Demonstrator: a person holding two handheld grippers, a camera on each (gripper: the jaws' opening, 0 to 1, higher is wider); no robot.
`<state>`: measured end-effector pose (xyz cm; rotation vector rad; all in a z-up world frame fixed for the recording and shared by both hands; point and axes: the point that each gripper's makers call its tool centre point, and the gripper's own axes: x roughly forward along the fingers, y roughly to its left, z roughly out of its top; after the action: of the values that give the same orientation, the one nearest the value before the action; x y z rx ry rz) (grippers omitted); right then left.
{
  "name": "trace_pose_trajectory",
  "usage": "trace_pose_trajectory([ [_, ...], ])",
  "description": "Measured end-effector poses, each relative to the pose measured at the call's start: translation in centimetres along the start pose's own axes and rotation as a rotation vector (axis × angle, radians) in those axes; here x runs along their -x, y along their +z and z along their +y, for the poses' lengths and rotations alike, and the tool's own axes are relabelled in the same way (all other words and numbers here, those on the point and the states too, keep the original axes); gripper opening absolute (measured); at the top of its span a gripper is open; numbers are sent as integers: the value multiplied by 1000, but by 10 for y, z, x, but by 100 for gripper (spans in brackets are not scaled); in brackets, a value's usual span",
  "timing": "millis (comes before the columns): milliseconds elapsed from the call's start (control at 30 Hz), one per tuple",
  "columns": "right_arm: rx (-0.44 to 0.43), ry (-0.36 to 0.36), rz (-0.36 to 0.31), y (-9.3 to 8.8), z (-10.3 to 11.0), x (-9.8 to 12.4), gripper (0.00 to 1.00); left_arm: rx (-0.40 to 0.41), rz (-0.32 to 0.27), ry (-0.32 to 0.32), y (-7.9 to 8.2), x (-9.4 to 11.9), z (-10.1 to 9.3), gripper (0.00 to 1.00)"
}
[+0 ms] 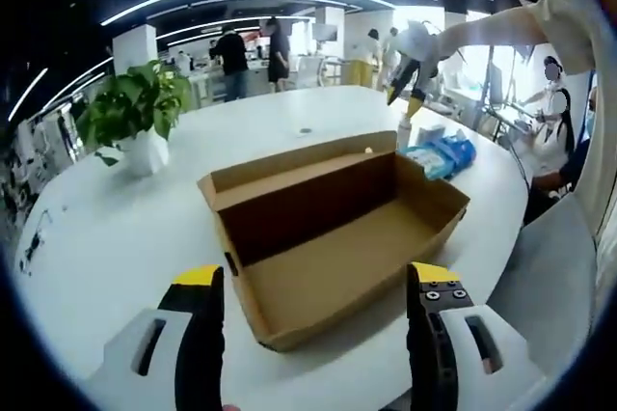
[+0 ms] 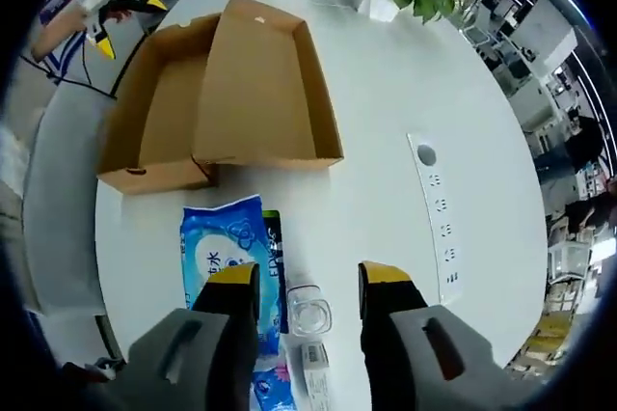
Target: Operate the shoe box by opening the lid, removing the specified soft item, and placing it in the target area until the item is outside and the box remains undamaged.
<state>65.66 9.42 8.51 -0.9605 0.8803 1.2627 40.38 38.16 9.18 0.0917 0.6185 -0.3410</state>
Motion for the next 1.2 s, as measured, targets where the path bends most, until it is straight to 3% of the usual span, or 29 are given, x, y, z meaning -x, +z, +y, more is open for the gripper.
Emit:
trace_pose_trajectory([
  [200,-82,-52,-54,15,-11,0,38,39,16,51,-7,3,12,67],
  [433,-103,-133,-60,21,-27,-5,37,108,34,93,-17,6,23,56],
  [767,-218,-220,-109,38,-44,-13,34,202,52,160,-30,8,40,40],
  [933,-352,-254,-149,45,-50,-19,29,236,58,185,-36,7,48,32],
  [1067,-369,-295,-127,41,-56,-25,26,243,72,190,-41,6,51,26],
  [1200,-499,-305,-148,39,-55,-32,23,266,69,194,-43,3,52,19],
])
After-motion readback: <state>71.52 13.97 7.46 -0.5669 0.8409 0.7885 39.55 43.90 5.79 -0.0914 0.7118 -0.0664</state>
